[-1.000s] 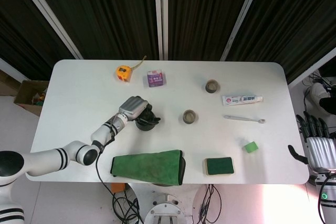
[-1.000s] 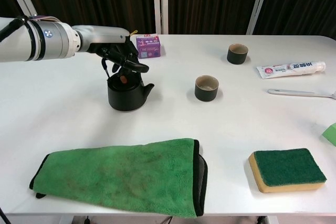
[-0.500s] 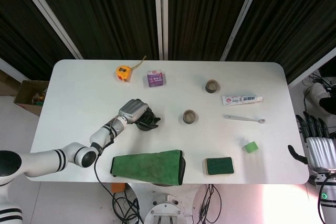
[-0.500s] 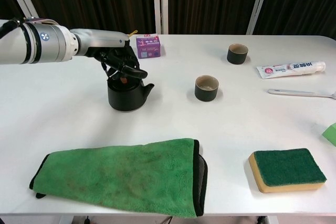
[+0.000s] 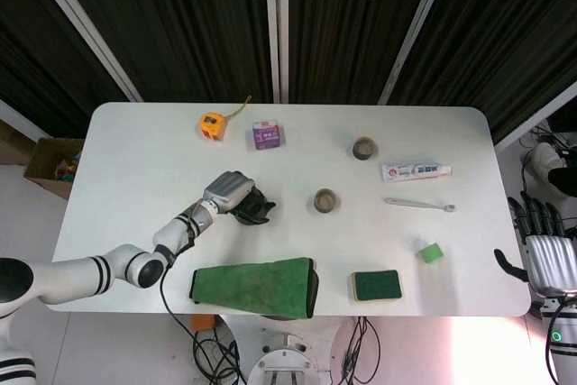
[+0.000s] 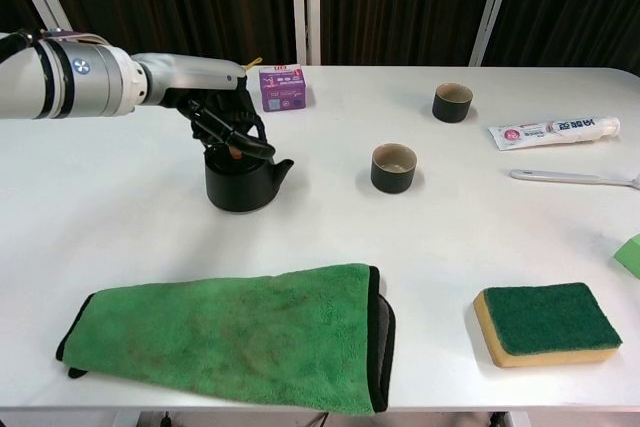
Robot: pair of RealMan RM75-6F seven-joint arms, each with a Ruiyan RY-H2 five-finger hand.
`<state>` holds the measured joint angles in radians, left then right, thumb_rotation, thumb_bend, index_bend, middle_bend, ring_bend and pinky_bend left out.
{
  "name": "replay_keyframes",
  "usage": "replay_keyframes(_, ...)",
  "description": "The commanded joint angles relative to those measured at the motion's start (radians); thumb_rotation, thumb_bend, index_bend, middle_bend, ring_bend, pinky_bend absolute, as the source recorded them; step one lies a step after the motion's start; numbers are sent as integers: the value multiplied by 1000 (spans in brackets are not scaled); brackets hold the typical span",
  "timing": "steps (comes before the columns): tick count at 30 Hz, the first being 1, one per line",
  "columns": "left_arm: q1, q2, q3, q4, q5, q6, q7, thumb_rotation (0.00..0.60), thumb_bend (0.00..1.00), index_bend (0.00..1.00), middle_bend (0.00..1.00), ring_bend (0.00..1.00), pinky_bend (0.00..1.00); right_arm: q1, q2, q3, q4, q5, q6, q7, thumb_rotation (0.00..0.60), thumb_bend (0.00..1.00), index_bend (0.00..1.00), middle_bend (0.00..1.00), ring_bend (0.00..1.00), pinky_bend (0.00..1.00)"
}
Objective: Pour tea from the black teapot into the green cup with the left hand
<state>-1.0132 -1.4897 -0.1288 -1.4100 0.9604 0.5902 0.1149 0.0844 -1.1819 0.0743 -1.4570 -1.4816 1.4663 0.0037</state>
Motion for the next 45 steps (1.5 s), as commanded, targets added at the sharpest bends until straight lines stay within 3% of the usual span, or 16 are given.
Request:
replay_keyframes(1, 0, 0, 1, 0, 0, 0, -1, 284, 124, 788, 810, 779, 239, 0, 0, 0, 0, 0, 0, 0, 600, 243, 0, 0, 0, 0)
replay_keyframes(7, 5, -1, -3, -3, 7, 23, -5, 287, 123, 826, 848, 811, 242, 1, 0, 0, -1, 0, -1, -1, 600, 243, 0, 0, 0, 0)
replay_keyframes(11, 10, -2, -4, -7, 1, 44, 4, 367, 129, 842, 861, 824, 248, 2, 0, 0, -2, 0, -2, 0, 600, 244, 0, 0, 0, 0)
replay_keyframes(18, 25, -14, -9, -12, 6, 96, 14, 370, 129, 889, 903, 861, 260, 1, -2, -1, 3, 0, -3, 2, 600, 244, 0, 0, 0, 0)
replay_keyframes(28, 84, -100, -14, 27, 88, 261, 28, 363, 102, 969, 974, 920, 305, 1, -4, -3, 5, 0, -4, 3, 600, 244, 0, 0, 0, 0)
replay_keyframes(34, 114, -158, -28, 63, 117, 329, 19, 381, 189, 998, 998, 946, 338, 0, -5, -4, 6, -1, -3, 4, 600, 244, 0, 0, 0, 0)
replay_keyframes(42, 133, -192, -43, 89, 133, 346, 10, 388, 205, 1000, 1000, 960, 346, 0, -5, -5, 7, 0, -4, 5, 600, 244, 0, 0, 0, 0)
replay_keyframes(45, 138, -201, -50, 97, 138, 351, 12, 418, 206, 1000, 1000, 968, 347, 0, -6, -5, 8, 0, -6, 4, 600, 244, 0, 0, 0, 0)
